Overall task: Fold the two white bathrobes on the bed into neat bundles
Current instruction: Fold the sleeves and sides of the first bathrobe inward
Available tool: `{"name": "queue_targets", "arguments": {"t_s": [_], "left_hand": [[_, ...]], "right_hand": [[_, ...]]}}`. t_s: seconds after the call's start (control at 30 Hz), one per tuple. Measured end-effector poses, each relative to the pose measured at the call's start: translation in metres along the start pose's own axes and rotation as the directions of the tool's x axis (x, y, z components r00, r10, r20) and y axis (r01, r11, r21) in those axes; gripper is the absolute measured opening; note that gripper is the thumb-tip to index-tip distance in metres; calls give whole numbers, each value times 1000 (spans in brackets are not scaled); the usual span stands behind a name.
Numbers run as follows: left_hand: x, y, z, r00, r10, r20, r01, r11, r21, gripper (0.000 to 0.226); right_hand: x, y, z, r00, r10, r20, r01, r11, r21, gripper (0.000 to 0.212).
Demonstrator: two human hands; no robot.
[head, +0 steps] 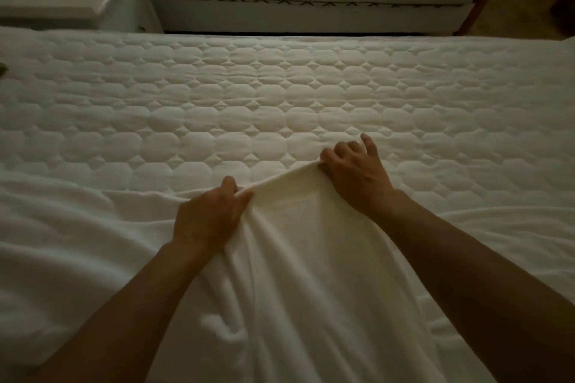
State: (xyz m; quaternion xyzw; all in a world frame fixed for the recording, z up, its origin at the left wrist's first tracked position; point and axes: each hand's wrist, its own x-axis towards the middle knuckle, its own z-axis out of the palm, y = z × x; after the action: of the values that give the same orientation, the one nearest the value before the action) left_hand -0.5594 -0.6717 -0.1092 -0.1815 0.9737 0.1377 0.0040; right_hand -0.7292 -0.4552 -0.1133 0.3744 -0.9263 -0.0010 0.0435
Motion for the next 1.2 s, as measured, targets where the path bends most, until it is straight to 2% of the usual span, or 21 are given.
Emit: {"name": "queue_targets", "arguments": {"t_s": [0.17,0.23,0.33,0.4,0.47,0.53,0.63,0.7,0.77,0.8,0.83,0.93,0.97,1.03,1.1,1.13,1.2], "left_hand": [[11,-15,30,996,-77,-54,73,995,-69,44],[15,-18,35,993,-111,-31,106,987,-122,46],[23,-34,15,981,-67,183,110,965,-237,60],[26,-55,-17,933,17,360,64,975,-211,75],[19,-82,-49,869,68,491,-70,997,-15,68],[7,-109,-67,841,114,529,-161,986,43,46],[-6,-136,-81,856,113,505,-193,975,110,45],[-11,-150,-90,856,49,515,-214,939,267,48],[-13,-163,-99,852,27,522,-328,806,493,55],[-13,-168,-105,849,10,528,-352,756,552,55],[-13,-173,-109,850,-18,526,-332,757,563,55],[-9,-178,-121,842,-112,528,-158,884,440,49],[-5,-178,-124,865,-101,492,-136,896,423,47],[-4,-180,-139,947,-32,320,-115,896,430,44],[-9,-194,-151,987,92,135,-142,895,424,43],[-13,-203,-153,988,121,91,-148,900,410,45],[-23,-222,-155,994,79,74,-101,929,355,53]], "right_hand": [[12,0,29,985,116,129,-126,989,71,37],[9,1,40,974,169,149,-189,973,134,43],[8,2,42,969,177,175,-202,970,137,55],[9,5,39,970,165,178,-184,978,95,59],[9,3,39,970,177,168,-189,980,56,56],[9,-6,42,970,197,144,-206,978,43,57],[8,-8,46,962,235,140,-242,969,38,58],[10,-7,45,961,236,145,-243,970,33,58],[12,-7,45,961,229,154,-236,971,25,53],[12,-7,45,962,229,152,-236,971,29,52],[12,-7,46,962,233,146,-240,970,35,53],[12,-7,48,967,224,120,-231,972,48,62],[12,-6,47,969,220,112,-226,973,45,62],[12,-7,47,972,212,99,-217,975,38,60],[12,-9,47,971,223,82,-226,974,26,58],[12,-10,46,969,233,87,-235,972,21,58],[12,-12,45,964,241,108,-244,970,11,58]]}}
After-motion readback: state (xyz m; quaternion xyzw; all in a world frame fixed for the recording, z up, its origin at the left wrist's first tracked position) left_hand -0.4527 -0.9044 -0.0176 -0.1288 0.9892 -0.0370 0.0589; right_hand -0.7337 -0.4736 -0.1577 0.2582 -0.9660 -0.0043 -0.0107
